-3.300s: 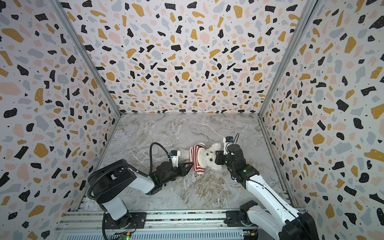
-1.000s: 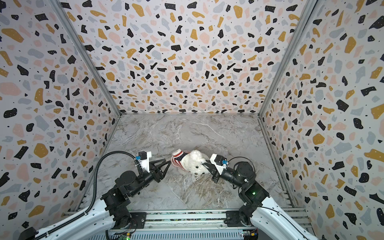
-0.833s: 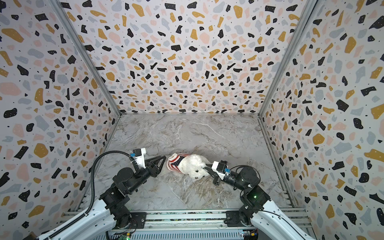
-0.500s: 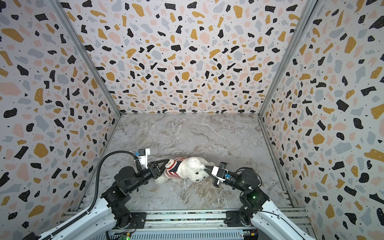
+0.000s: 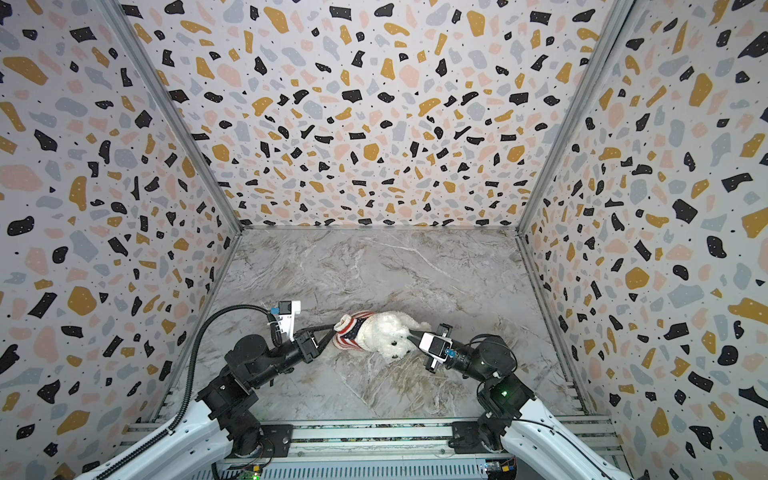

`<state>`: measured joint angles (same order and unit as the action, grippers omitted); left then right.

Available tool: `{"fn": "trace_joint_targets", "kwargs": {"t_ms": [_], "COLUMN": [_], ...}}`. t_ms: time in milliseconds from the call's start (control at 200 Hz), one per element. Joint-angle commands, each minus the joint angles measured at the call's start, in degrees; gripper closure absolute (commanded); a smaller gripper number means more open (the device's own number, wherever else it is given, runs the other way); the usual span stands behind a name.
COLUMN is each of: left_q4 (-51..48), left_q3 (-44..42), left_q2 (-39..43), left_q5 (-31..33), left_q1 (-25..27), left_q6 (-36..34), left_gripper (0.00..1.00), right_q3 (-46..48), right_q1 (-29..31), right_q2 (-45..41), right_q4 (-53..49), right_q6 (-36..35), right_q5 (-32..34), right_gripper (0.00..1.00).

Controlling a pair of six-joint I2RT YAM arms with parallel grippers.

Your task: Dress the teddy bear

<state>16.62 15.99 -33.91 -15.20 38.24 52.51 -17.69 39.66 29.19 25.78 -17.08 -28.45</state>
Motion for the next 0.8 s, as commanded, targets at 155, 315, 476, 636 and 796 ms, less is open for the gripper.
{"fn": "trace_joint_targets", "kwargs": {"t_ms": [155, 315, 476, 636, 796], "left_q4": [1.48, 2.18, 2.42, 4.23, 7.02], "left_q3": [2.55, 2.19, 1.47, -0.18, -1.57], "left_q2": [-2.76, -3.3, -3.38, -1.98, -1.71], "left_q5": [-1.89, -2.13, -2.12, -1.5, -2.7], "left_q1": [-0.36, -0.36, -0.36, -0.36, -0.36], "left_q6": [-0.66, -0.48, -0.22, 1.68, 3.83], "left_gripper": [0.8, 0.82, 0.83, 0.73, 0.63], "right_q3": [0.55, 0.94, 1.49, 2.3, 2.88], "right_q1": [0.26, 0.27, 0.24, 0.24, 0.39], "right_q2": [-0.1, -0.09, -0.69, -1.66, -2.1], "right_q4": [7.67, 8.85, 9.77, 9.95, 9.8], "right_q6": [-0.86, -0.86, -0.67, -1.0, -1.59], "right_q5": [0.66, 0.5, 0.41, 1.3, 3.39], "right_gripper": [1.0, 1.0, 1.0, 1.0, 1.0]}}
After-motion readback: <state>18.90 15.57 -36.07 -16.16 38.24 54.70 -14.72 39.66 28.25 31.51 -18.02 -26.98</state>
